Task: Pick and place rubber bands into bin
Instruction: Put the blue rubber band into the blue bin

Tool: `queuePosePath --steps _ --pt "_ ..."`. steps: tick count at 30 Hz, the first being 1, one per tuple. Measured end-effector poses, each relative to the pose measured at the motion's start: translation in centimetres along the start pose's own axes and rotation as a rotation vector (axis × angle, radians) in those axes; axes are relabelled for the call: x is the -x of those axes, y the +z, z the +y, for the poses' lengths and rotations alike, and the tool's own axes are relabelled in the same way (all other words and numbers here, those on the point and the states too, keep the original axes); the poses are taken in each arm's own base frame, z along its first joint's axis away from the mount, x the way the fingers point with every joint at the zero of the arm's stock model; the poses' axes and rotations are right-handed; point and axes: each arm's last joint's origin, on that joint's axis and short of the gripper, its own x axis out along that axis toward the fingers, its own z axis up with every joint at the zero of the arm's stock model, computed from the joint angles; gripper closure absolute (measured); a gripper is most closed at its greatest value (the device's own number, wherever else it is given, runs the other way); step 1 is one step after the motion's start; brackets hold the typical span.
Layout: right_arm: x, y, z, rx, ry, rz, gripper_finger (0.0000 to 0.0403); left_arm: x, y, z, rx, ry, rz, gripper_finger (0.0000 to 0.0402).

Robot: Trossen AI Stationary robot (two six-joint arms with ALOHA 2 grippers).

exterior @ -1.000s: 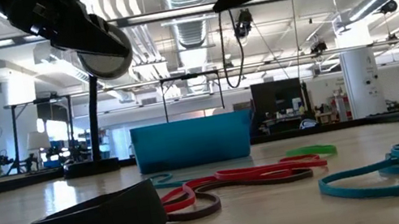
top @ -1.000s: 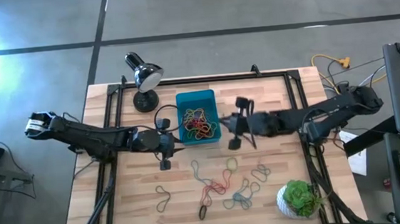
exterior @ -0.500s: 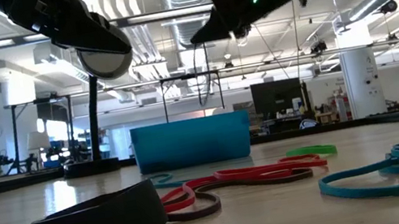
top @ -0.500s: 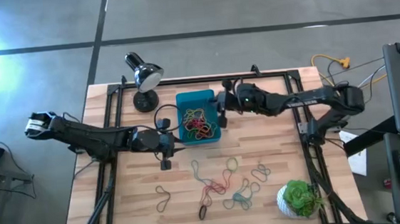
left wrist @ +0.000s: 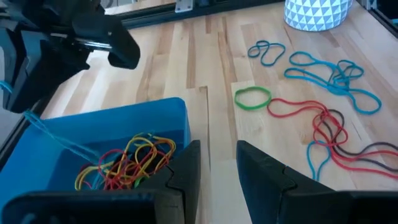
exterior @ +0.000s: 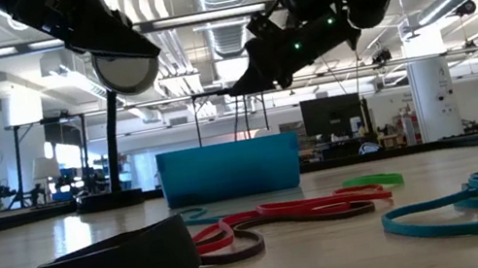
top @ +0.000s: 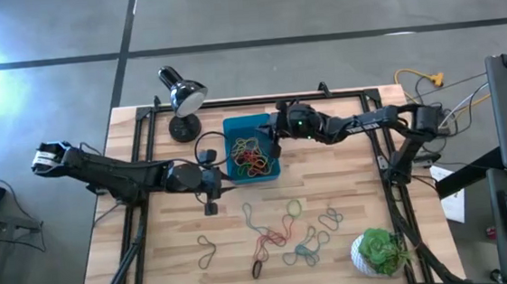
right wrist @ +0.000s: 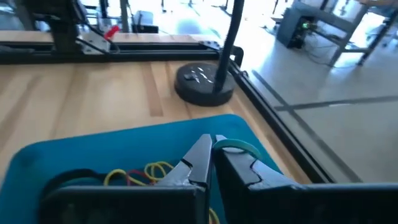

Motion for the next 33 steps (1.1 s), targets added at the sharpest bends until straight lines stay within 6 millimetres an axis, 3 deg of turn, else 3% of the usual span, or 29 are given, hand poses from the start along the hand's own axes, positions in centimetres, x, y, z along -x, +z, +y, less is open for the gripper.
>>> queuePosePath --steps 15,20,26,33 --pt "0.8 1.1 -0.1 -0.023 0.028 -0.035 0.0271 0.0 0.5 0.0 -0.003 0.004 -0.049 0.0314" --pt "0.8 0.7 -0.1 -0.079 0.055 0.014 0.0254 0.0 0.5 0.0 -0.003 0.003 -0.051 0.0314" --pt "0.5 0.7 -0.7 -0.194 0.204 0.214 0.0243 0.0 0.6 0.0 -0.001 0.004 -0.059 0.0314" --pt "0.2 3.1 -0.6 -0.157 0.215 0.171 0.0233 0.0 0.7 0.0 0.003 0.004 -0.07 0.0314"
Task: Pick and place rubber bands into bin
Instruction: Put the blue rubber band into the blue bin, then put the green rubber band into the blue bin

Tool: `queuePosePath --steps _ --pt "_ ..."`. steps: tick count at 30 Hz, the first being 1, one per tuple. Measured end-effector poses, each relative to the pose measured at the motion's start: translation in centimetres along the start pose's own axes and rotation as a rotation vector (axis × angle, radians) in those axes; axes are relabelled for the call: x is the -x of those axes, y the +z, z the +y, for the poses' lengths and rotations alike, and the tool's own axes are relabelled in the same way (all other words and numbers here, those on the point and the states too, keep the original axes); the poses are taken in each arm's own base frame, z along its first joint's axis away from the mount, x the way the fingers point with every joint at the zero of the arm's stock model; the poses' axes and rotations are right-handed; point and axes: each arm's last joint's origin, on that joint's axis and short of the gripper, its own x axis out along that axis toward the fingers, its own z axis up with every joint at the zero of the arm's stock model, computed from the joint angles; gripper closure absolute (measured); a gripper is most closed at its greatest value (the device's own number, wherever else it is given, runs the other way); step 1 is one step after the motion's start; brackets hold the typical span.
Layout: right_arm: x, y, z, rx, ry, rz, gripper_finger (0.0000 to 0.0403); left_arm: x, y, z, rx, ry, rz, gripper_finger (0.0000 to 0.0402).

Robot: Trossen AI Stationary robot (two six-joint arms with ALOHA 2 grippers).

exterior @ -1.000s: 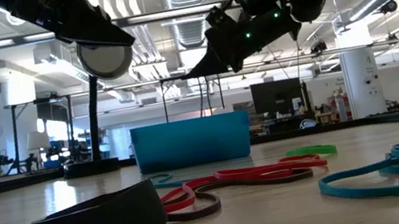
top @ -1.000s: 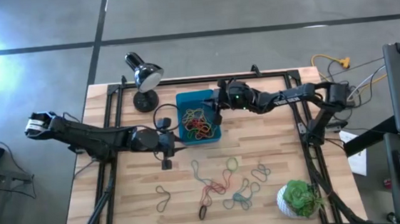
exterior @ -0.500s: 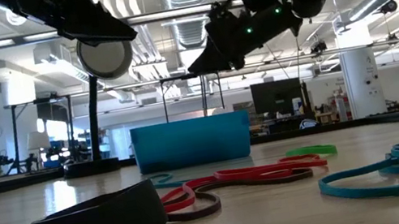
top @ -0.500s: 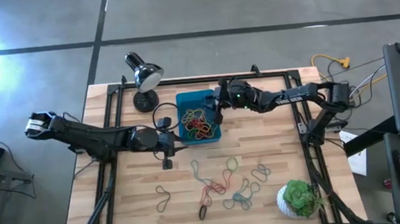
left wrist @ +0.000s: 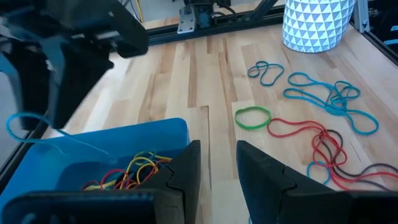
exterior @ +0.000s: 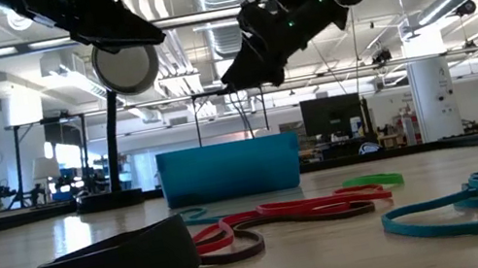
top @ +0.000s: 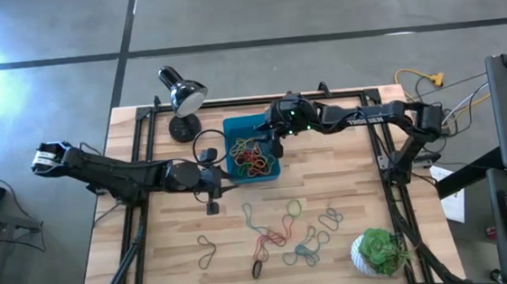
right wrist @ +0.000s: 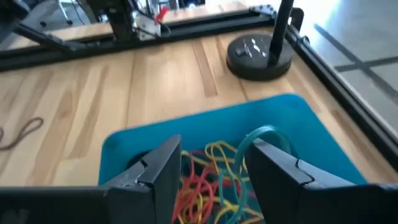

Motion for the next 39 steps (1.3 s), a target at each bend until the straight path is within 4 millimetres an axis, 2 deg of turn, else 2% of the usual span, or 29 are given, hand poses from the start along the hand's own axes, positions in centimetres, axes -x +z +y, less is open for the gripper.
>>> queuePosePath --steps 3,8,13,16,19,28,39 --pt "-0.2 0.8 0.0 -0.007 0.007 0.025 0.0232 0.0 0.0 0.0 0.0 0.0 0.001 0.0314" --pt "-0.8 1.3 0.0 -0.011 0.011 0.169 0.0232 0.0 0.0 0.0 0.0 0.0 0.001 0.0314" --pt "-1.5 2.0 0.4 0.026 0.024 0.176 0.0232 0.0 0.0 0.0 0.0 0.0 0.001 0.0314" --pt "-1.4 2.3 0.9 0.027 0.037 0.199 0.0232 0.0 -0.1 0.0 -0.002 0.0 0.007 0.0314" --pt "-0.8 1.6 1.8 0.021 0.061 0.303 0.0232 -0.1 -0.4 0.0 -0.004 -0.001 0.016 0.0314" --pt "0.2 -2.3 7.2 -0.004 0.288 0.664 0.0244 -0.4 -2.7 -0.2 -0.019 -0.005 0.08 0.0314" --pt "0.8 -5.6 14.8 -0.026 0.335 0.834 0.0259 -0.4 -2.9 -0.2 -0.02 -0.004 0.087 0.0314"
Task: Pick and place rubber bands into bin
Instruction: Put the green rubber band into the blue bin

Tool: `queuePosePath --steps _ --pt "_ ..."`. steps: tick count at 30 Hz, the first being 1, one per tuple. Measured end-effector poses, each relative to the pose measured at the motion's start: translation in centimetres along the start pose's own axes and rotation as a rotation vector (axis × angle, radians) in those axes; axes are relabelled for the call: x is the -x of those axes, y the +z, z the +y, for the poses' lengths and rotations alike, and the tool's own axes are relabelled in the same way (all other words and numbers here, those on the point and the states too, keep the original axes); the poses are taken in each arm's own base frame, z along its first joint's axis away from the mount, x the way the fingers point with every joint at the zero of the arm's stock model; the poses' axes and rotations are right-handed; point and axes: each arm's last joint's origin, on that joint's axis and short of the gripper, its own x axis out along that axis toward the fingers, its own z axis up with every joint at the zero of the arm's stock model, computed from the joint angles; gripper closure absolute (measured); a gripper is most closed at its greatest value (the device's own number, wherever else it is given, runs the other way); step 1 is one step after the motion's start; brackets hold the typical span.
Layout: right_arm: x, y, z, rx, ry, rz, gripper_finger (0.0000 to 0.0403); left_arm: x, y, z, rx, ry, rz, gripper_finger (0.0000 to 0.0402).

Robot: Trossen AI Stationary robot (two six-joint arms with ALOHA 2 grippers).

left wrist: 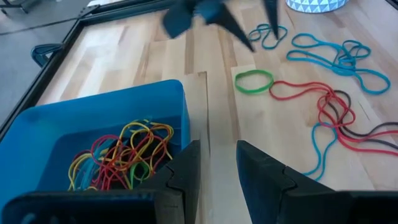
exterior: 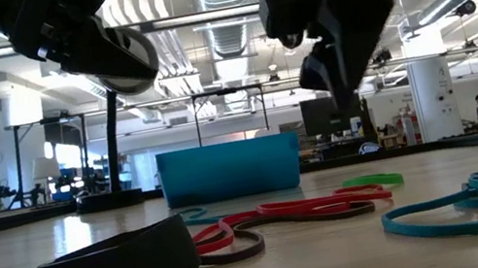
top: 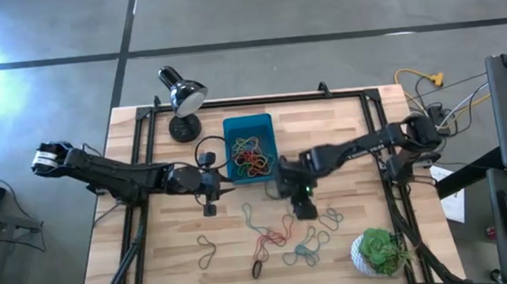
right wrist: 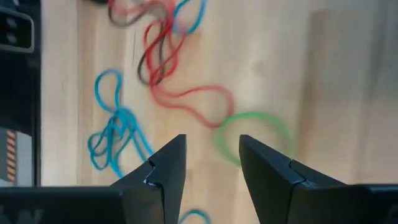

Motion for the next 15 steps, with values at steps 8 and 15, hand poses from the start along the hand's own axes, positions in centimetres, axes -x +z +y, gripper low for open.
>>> queuePosePath --steps 8,15 --pt "-3.5 -2.1 3.3 0.072 -0.115 -0.016 0.0263 0.0 0.0 0.0 -0.001 0.0 0.0 0.0314" --pt "-5.1 -3.5 3.4 0.088 -0.23 -0.052 0.027 0.0 0.0 0.0 -0.001 0.0 0.0 0.0314"
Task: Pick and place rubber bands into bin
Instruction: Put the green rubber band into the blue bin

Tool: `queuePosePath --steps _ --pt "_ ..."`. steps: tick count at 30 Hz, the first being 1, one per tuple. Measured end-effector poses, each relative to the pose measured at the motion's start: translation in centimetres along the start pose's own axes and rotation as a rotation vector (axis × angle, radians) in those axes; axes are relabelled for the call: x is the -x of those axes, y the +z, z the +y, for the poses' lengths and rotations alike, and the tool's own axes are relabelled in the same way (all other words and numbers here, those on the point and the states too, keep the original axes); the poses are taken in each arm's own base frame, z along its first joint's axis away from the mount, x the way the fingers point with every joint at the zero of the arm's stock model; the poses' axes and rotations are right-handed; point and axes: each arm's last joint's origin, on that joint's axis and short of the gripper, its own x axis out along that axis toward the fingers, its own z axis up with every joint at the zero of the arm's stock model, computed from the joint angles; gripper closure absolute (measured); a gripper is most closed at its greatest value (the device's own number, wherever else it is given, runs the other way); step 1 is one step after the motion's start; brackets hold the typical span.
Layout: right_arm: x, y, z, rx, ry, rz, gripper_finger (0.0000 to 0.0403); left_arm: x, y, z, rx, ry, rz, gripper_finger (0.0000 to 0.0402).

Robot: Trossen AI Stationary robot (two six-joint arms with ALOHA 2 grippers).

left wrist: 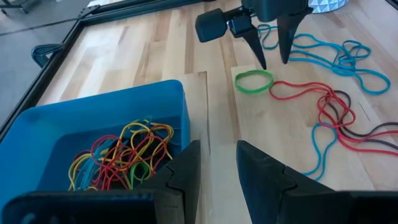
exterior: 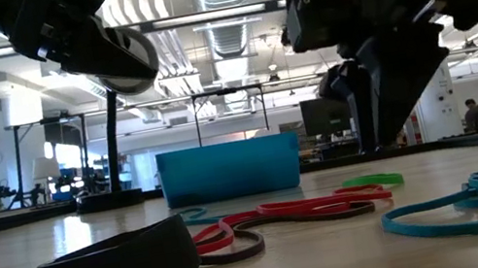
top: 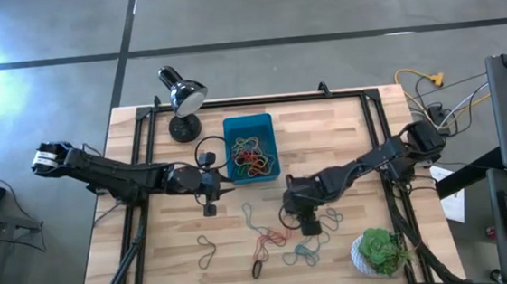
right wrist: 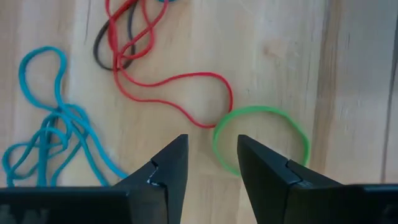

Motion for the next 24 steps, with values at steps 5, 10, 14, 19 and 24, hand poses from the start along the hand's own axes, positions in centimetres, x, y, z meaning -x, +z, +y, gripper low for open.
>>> queuePosePath --steps 5,10,14,19,24 --pt "-0.9 -0.7 -0.2 -0.039 0.008 -0.039 0.0271 0.0 0.0 0.0 0.0 -0.001 0.0 0.0314" --pt "-1.6 -1.7 -0.3 -0.059 0.008 -0.029 0.0273 0.0 0.0 0.0 0.0 -0.001 0.0 0.0314" --pt "-1.8 -1.9 -0.4 -0.076 0.009 -0.032 0.0272 0.0 0.0 0.0 -0.001 -0.001 0.0 0.0314" --pt "-2.0 -1.9 -0.4 -0.073 0.015 -0.059 0.0271 0.0 -0.1 0.0 -0.001 0.0 0.003 0.0314" --pt "-3.0 -2.0 -0.5 -0.075 0.005 -0.049 0.0271 -0.1 -0.5 -0.1 -0.004 -0.001 0.013 0.0314"
